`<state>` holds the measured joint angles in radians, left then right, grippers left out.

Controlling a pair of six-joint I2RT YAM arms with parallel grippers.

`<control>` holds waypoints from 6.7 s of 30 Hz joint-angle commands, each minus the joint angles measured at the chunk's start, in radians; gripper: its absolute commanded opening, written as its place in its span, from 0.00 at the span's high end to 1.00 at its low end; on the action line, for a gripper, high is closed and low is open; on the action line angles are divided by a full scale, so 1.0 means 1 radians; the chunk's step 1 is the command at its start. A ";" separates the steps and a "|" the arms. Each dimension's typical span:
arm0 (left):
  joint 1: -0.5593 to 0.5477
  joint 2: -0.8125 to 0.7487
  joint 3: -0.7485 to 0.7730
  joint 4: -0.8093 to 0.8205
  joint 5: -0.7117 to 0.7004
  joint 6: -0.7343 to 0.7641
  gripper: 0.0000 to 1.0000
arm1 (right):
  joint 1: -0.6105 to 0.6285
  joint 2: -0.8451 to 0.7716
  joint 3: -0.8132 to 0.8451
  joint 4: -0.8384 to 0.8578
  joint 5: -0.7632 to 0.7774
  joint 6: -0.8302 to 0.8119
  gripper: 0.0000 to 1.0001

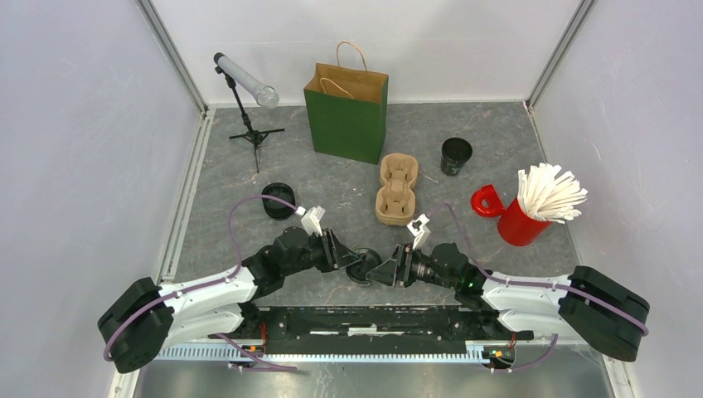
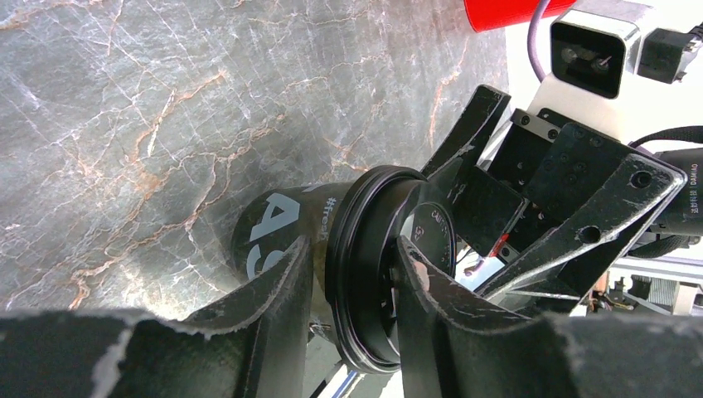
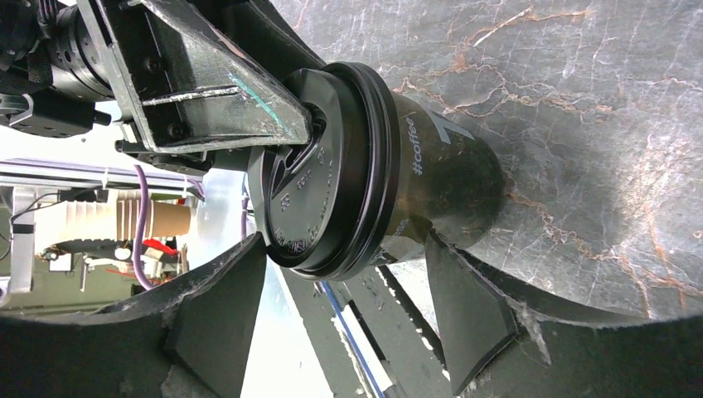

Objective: Pack the takeout coffee

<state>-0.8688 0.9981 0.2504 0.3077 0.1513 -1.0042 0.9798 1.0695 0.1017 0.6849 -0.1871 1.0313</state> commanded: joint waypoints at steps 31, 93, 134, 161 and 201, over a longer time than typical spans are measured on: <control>-0.025 0.002 -0.042 -0.180 -0.042 0.090 0.57 | 0.072 -0.091 0.034 -0.267 0.288 -0.161 0.29; -0.027 0.002 -0.116 0.035 -0.005 0.191 0.58 | -0.053 -0.253 0.183 -0.378 -0.006 -0.455 0.50; -0.027 -0.090 -0.009 -0.018 0.055 0.157 0.48 | 0.025 -0.012 -0.051 -0.045 -0.004 -0.303 0.64; -0.027 -0.211 0.029 -0.166 0.009 0.178 0.40 | 0.028 -0.018 0.073 -0.157 -0.029 -0.358 0.64; -0.027 0.040 0.023 0.159 0.116 0.300 0.60 | 0.028 -0.100 0.228 -0.285 -0.193 -0.490 0.61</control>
<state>-0.8944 1.0153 0.2440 0.4301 0.2546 -0.7788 1.0054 0.9371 0.4019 0.2451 -0.2852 0.4469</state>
